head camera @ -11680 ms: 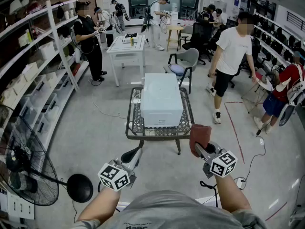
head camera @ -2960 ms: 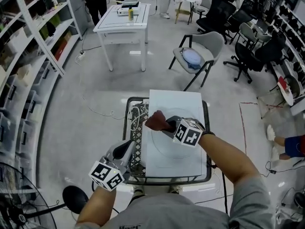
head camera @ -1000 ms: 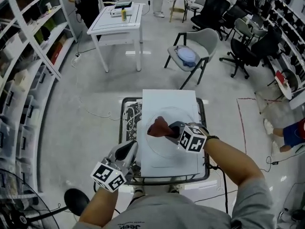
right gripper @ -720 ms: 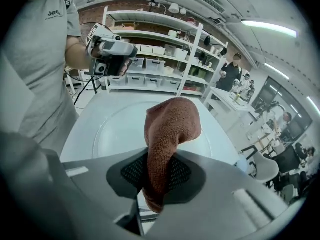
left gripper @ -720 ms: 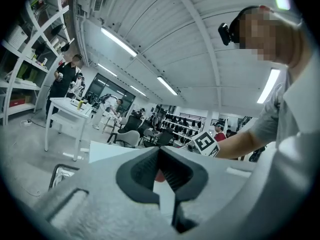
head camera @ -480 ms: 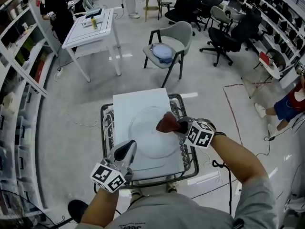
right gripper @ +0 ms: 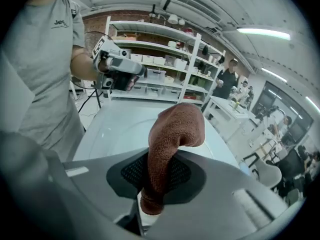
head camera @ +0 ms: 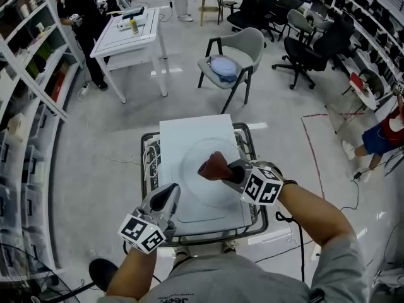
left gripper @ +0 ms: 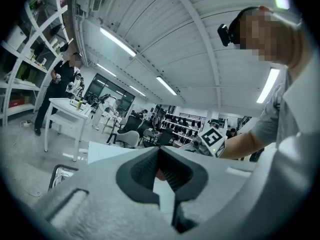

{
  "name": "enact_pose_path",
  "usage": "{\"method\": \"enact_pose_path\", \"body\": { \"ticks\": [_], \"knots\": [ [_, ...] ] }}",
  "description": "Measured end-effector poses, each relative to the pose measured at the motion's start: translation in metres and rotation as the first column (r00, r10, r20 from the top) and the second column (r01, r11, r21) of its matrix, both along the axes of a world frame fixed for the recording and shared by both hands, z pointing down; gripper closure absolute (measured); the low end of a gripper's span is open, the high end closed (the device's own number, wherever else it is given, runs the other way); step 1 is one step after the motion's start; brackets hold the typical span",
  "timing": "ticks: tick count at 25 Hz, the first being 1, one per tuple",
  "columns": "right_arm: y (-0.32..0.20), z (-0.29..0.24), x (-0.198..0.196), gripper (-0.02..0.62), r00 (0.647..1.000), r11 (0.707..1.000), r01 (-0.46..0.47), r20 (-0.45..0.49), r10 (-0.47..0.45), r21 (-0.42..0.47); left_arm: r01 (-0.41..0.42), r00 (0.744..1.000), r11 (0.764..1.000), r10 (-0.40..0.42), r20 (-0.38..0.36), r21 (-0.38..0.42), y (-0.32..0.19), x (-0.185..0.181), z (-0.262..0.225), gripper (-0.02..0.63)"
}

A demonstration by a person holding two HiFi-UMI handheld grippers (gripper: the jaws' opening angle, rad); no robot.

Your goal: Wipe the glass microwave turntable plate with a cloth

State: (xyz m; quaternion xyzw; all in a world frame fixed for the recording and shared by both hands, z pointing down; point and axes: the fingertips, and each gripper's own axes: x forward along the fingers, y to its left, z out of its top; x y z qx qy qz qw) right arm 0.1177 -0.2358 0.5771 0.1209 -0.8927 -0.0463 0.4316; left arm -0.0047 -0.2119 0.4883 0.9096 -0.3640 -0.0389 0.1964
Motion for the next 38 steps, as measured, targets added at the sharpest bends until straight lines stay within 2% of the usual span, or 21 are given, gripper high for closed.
{"method": "enact_pose_path", "body": {
  "ticks": [4,6,9,13,19,26,33,36,38],
  "knots": [
    [0.035,0.007,-0.077,0.531,0.987,0.987,0.159,-0.022,-0.16,-0.012,0.048,0.999,0.999,-0.048,-0.016,0.001,0.008,-0.037,-0.001,0.607],
    [0.046,0.016,-0.103,0.531,0.977,0.978,0.207,-0.047,-0.207,-0.021,0.067,0.998,0.998,-0.067,-0.021,0.0,0.015,-0.055,0.0,0.607],
    [0.05,0.027,-0.121,0.531,0.971,0.974,0.226,-0.075,-0.228,-0.034,0.078,0.997,0.997,-0.078,-0.018,-0.002,0.025,-0.077,0.004,0.607],
    [0.046,0.031,-0.121,0.531,0.976,0.979,0.199,-0.076,-0.203,-0.055,0.091,0.996,0.996,-0.092,-0.02,-0.011,0.033,-0.096,0.01,0.607],
    [0.042,0.029,-0.084,0.531,0.985,0.988,0.141,-0.089,-0.146,-0.065,0.072,0.997,0.997,-0.073,-0.027,-0.021,0.03,-0.083,0.01,0.607],
    [0.044,0.031,0.005,0.531,0.993,0.997,0.04,-0.111,-0.046,-0.059,-0.015,1.0,1.0,0.015,-0.027,-0.008,0.023,-0.013,0.004,0.607],
    [0.041,0.034,0.093,0.531,0.986,0.998,-0.061,-0.16,0.055,-0.035,-0.094,0.995,0.996,0.094,-0.017,-0.011,0.021,0.049,0.005,0.607],
    [0.042,0.032,0.11,0.531,0.984,0.996,-0.087,-0.16,0.083,-0.02,-0.113,0.994,0.994,0.113,-0.015,-0.007,0.024,0.064,0.004,0.607],
    [0.044,0.024,0.107,0.531,0.987,0.996,-0.086,-0.138,0.084,-0.006,-0.117,0.993,0.993,0.117,-0.017,-0.002,0.027,0.069,0.003,0.607]
  ]
}}
